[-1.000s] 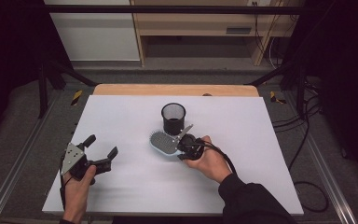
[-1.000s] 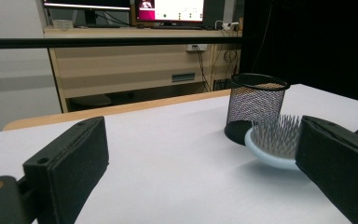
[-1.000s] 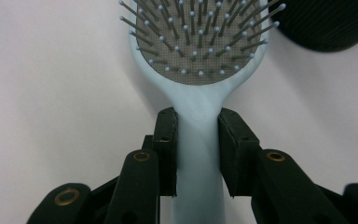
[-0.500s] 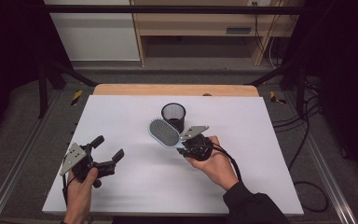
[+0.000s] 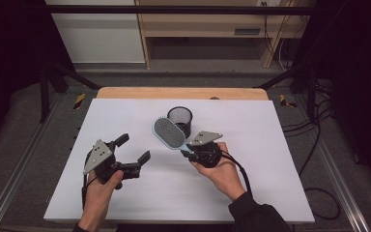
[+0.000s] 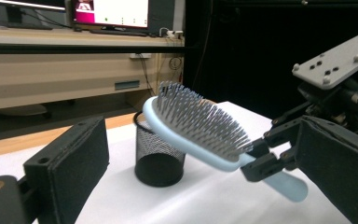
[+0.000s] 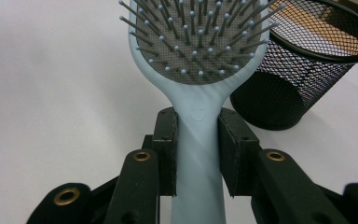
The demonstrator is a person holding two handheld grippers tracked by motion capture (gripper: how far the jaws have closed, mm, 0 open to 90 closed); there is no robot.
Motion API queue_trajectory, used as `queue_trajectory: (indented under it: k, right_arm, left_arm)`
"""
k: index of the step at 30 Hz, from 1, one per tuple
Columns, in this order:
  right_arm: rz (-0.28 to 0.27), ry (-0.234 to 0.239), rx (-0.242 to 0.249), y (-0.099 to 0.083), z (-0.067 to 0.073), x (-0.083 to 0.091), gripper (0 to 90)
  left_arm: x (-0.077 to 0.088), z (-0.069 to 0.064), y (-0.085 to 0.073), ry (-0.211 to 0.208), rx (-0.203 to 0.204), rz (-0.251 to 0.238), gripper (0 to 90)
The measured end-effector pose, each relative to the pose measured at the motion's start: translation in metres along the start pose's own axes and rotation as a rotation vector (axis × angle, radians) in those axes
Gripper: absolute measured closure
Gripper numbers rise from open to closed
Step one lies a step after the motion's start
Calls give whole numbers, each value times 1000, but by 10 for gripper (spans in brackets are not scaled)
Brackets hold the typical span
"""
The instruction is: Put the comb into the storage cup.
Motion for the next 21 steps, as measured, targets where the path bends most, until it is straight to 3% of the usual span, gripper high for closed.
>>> queue_trajectory:
  k: [4,9,18,21]
  right_arm:
    - [-28,-3,1,-2,2,0,703]
    - [-76,-4,8,-2,6,-1,703]
    - [-135,-16,18,2,10,-1,703]
    - [-163,-20,30,6,13,1,703]
  left_arm:
    - [-4,-6,8,-3,-13,7,28]
    - [-8,-9,17,0,11,6,28]
    - [-19,-16,30,-20,0,4,28]
    - [-23,-10,32,-8,39,-1,28]
Point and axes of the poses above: each handheld gripper's, and its own axes: x roughly backward along the jaws, y roughly out of its top, z roughly to its left, the point moved 2 cm from there along -x, roughly forward along the jaws, and after that the axes turned 15 degrees about y, right-handed, at the moved point
